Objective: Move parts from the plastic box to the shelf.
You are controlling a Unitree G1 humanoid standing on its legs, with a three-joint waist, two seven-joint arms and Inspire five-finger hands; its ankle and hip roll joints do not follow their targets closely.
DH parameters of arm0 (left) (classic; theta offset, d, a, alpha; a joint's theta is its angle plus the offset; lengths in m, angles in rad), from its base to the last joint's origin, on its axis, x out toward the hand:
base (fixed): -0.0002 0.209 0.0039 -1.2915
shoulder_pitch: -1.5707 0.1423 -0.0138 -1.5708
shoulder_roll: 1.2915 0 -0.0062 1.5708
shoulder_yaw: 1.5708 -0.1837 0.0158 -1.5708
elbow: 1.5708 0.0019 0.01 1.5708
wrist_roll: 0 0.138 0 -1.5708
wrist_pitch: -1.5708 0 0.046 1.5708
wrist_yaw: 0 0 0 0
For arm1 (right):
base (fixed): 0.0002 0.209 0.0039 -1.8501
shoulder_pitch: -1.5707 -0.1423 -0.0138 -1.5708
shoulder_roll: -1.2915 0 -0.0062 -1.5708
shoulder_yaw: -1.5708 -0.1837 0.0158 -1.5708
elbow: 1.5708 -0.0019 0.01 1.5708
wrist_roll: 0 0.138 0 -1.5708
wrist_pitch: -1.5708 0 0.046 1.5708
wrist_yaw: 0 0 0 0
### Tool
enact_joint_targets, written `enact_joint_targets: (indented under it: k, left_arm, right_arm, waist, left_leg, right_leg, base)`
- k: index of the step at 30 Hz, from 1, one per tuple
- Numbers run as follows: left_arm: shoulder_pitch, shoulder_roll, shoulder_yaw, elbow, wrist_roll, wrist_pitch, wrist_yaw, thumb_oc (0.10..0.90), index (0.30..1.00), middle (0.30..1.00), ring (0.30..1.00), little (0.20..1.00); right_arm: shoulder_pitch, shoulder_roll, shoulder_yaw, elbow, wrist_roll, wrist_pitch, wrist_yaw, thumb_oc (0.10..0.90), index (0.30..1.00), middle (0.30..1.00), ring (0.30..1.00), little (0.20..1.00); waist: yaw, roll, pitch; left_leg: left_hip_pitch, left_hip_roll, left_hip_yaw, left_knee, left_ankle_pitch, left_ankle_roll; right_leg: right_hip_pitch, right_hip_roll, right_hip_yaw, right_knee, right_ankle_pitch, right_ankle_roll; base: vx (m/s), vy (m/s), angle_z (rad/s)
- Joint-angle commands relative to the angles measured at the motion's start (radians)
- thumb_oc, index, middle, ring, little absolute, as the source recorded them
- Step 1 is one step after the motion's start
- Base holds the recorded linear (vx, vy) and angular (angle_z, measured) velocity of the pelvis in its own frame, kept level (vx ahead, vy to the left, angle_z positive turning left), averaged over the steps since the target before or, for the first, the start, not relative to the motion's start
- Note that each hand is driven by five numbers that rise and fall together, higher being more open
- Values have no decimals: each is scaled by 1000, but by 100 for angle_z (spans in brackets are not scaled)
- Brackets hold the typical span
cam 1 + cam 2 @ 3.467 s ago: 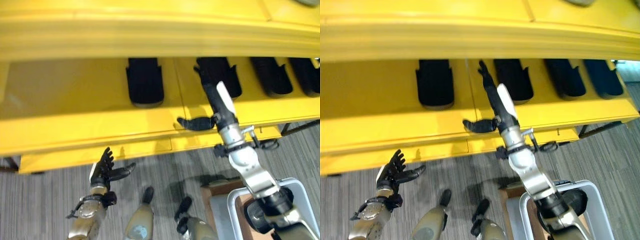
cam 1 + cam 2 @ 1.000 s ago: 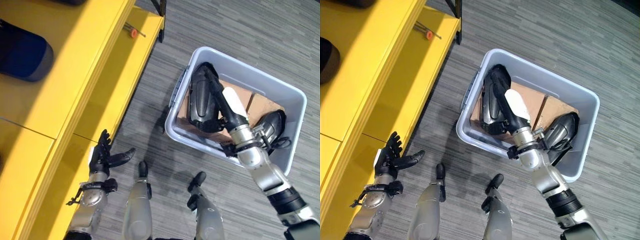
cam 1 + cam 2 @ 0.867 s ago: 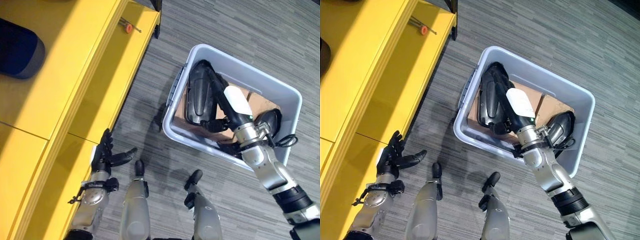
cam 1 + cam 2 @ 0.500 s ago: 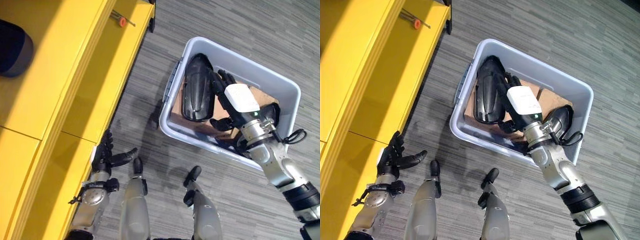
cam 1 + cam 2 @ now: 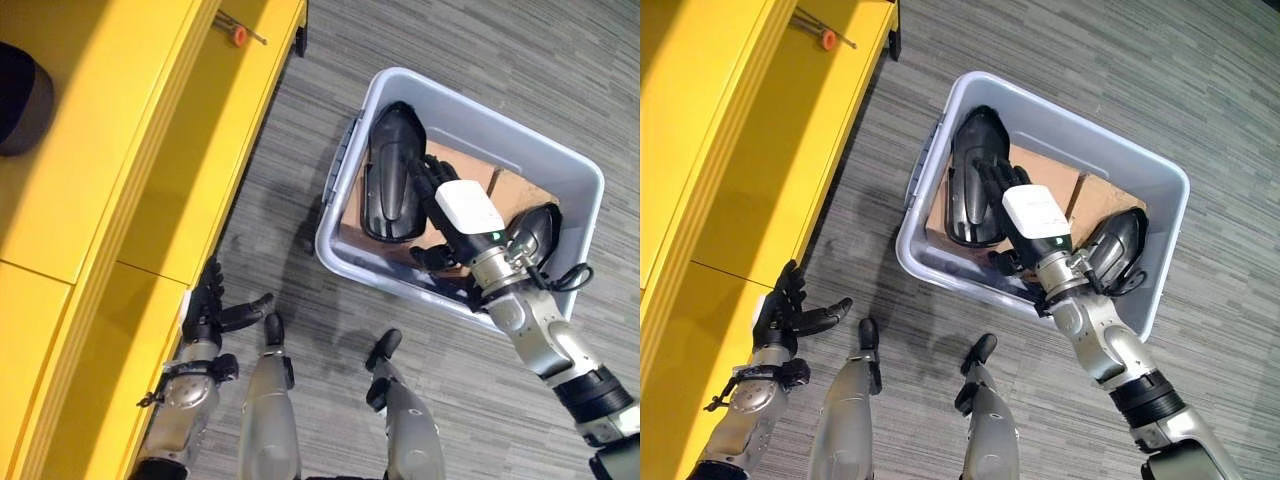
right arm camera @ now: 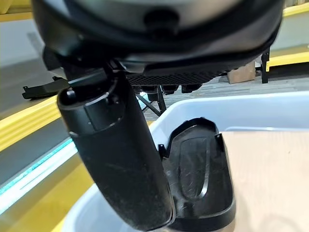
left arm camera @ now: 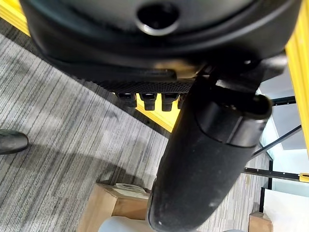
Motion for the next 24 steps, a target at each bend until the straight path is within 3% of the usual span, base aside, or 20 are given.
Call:
enact_joint_targets:
  k: [1,15,20,21,23,24]
  left_arm:
    - [14,-15,22,-120,29,-72,24,900,1000,1000,1000,1000]
    - [-2,-27,0,-126,12,-83,54,900,1000,1000,1000,1000]
    - [4,-29,-8,-129,5,-91,57,900,1000,1000,1000,1000]
    - [3,-29,-11,-127,3,-94,61,900,1000,1000,1000,1000]
    - [1,-28,-16,-128,3,-97,62,900,1000,1000,1000,1000]
    - [3,-29,-23,-128,1,-99,64,900,1000,1000,1000,1000]
  right_arm:
    - [-109,-22,-10,-46,22,-16,-58,900,1000,1000,1000,1000]
    - [-141,80,38,60,55,10,-98,900,1000,1000,1000,1000]
    - [-160,87,49,131,38,30,-118,900,1000,1000,1000,1000]
    - [-167,88,45,154,43,36,-134,900,1000,1000,1000,1000]
    - [-184,81,44,178,36,45,-146,900,1000,1000,1000,1000]
    - [-194,76,42,205,33,52,-160,900,1000,1000,1000,1000]
  waist:
    - [10,28,-6]
    - [18,42,-6]
    - [21,58,-6]
    - [20,65,-6]
    - [18,69,-6]
    - [19,78,-6]
  left_leg:
    - [53,-9,12,-91,30,-9]
    - [-7,-18,-2,-76,26,-2]
    - [-44,-22,-2,-61,19,1]
    - [-42,-20,-13,-53,-3,-7]
    - [-71,-22,-1,-46,15,4]
    - [-68,-21,-14,-40,-9,-6]
  right_leg:
    - [-3,-61,-6,147,-93,90]
    - [-54,-64,-5,166,-95,89]
    - [-89,-75,-1,185,-99,89]
    - [-95,-76,14,201,-115,102]
    - [-125,-84,7,204,-101,89]
    - [-125,-82,23,218,-120,102]
  base:
    - [0,0,0]
    - [1,-1,1]
    - [12,5,0]
    - [-8,34,4]
    - [-9,33,4]
    - [60,7,0]
